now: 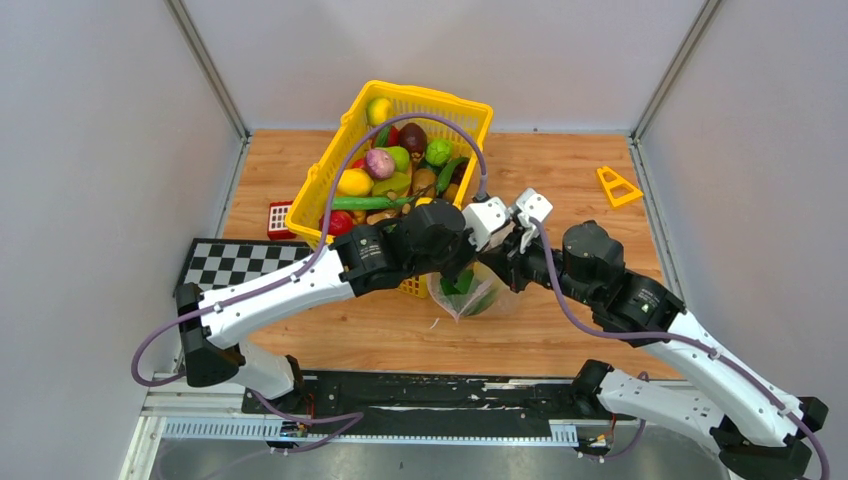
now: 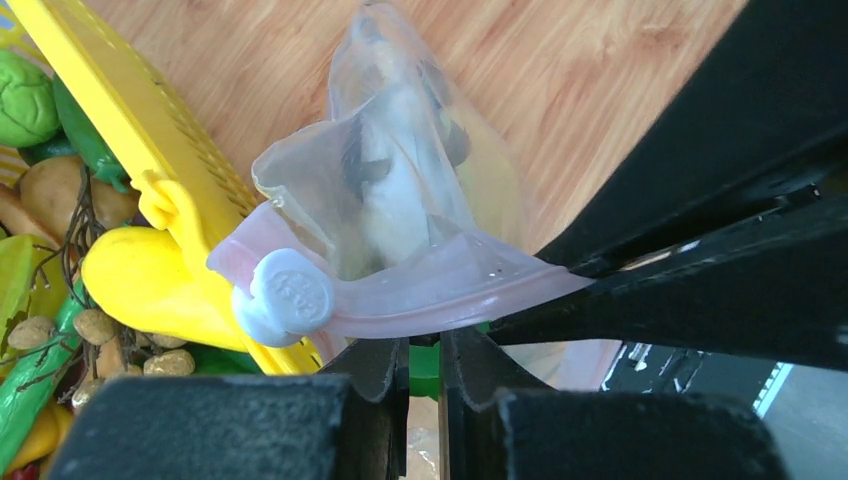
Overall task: Place the food in the zip-top bag and seal the zipper
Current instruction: Adjust the fake fish in the zipper food storage bag.
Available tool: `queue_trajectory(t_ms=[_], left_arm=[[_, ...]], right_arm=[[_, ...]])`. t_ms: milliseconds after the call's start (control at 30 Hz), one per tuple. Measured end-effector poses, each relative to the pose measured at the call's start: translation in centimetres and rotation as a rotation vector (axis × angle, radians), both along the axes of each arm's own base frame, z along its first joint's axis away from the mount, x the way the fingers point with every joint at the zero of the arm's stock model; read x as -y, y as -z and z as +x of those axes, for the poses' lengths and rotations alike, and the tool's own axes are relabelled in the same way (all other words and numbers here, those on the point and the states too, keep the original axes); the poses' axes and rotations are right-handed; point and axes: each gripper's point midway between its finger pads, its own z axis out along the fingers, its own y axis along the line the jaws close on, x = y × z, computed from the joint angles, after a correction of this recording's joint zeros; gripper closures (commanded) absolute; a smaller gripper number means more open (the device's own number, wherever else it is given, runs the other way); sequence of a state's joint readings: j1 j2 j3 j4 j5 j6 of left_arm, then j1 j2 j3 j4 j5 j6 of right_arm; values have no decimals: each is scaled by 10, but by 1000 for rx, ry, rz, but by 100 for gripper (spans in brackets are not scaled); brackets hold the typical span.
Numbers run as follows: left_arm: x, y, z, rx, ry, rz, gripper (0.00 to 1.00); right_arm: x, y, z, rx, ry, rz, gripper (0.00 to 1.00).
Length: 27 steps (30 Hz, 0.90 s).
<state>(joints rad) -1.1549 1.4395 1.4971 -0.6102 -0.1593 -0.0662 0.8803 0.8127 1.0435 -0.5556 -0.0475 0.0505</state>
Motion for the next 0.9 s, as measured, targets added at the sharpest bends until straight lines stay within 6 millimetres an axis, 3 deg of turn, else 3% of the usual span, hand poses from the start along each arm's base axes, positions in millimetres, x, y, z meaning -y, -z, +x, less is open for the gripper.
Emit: queue_trajectory(t_ms=[300, 533, 700, 900], left_arm=[[-6, -1, 16, 57, -78, 21, 90], [0, 1, 27, 124, -99, -37, 65], [5, -2, 31, 163, -85, -53, 70], [6, -2, 31, 199, -26, -1, 67]], right_arm=[[2, -18, -5, 33, 1, 82, 100], [1, -20, -4, 12, 13, 105, 100], [-1, -20, -3, -16, 28, 130, 100], [-2, -18, 0, -46, 55, 139, 100]])
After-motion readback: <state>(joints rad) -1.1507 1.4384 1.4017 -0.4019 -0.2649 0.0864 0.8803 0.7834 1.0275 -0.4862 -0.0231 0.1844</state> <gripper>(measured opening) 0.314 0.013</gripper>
